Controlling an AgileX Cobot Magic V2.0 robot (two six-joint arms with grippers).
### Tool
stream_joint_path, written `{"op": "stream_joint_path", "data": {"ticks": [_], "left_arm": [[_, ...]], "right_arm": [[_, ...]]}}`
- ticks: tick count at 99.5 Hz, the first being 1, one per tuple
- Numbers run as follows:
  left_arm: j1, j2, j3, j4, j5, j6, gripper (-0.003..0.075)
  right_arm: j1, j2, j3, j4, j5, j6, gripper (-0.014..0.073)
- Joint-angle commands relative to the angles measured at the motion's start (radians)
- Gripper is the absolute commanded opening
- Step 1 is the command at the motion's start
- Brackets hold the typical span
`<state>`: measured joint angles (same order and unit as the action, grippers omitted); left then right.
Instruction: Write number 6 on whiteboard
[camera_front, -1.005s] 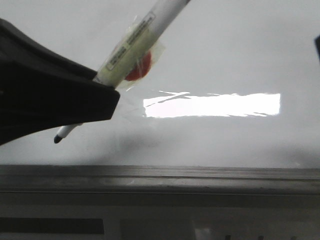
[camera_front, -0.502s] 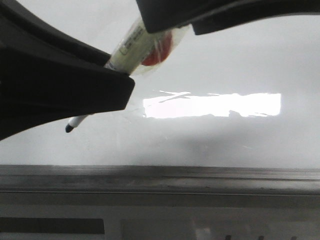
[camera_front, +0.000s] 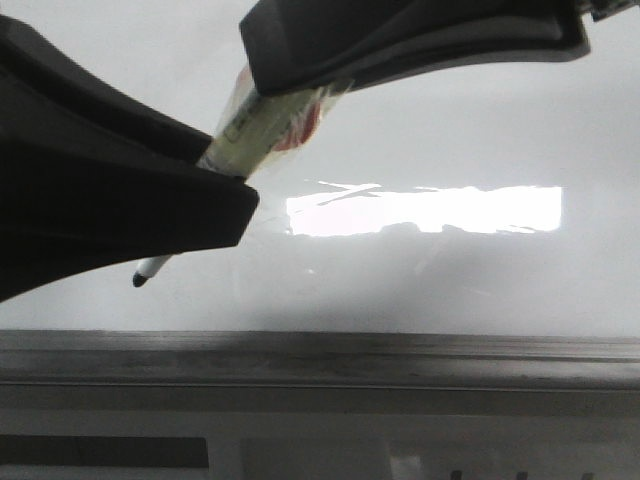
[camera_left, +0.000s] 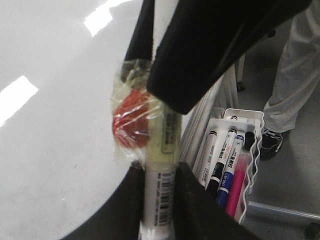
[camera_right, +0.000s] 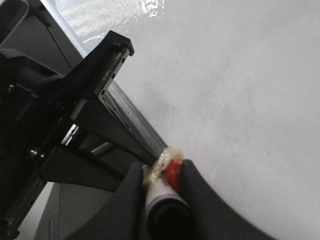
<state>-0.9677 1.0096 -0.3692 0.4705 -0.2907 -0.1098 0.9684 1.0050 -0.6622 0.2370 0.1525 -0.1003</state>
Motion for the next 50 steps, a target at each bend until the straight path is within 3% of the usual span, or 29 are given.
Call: {"op": "stream_joint_path", "data": {"ticks": [1, 9, 19, 24, 40, 50], "left_arm": [[-0.005, -0.017, -0.033, -0.003, -0.103, -0.013, 0.0022], [-0.005, -0.017, -0.033, -0.007, -0.103, -0.015, 0.0144], [-0.003, -0.034, -0.033, -0.053, -0.086, -0.015, 0.038], [-0.001, -0.064, -0.035, -0.105, -0.047, -0.015, 0.0439], [0.051, -0.253, -0.052, -0.156, 0.176, -0.013, 0.0403], [0.095, -0.394, -0.054, -0.174, 0.203, -0.013, 0.0371]], "right_arm": [[-0.004, -0.002, -0.029, -0.016, -0.059, -0.013, -0.0067], [-0.004, -0.002, -0.029, -0.016, -0.059, -0.013, -0.0067], [-0.004, -0.002, -0.029, -0.014, -0.059, -0.013, -0.0067], [-0.004, -0.002, -0.029, -0.014, -0.057, -0.013, -0.0067], [-0.045, -0.002, -0.041, 0.005, -0.051, -0.013, -0.0067], [-0.106, -0.002, -0.075, 0.056, -0.028, -0.013, -0.0064]]}}
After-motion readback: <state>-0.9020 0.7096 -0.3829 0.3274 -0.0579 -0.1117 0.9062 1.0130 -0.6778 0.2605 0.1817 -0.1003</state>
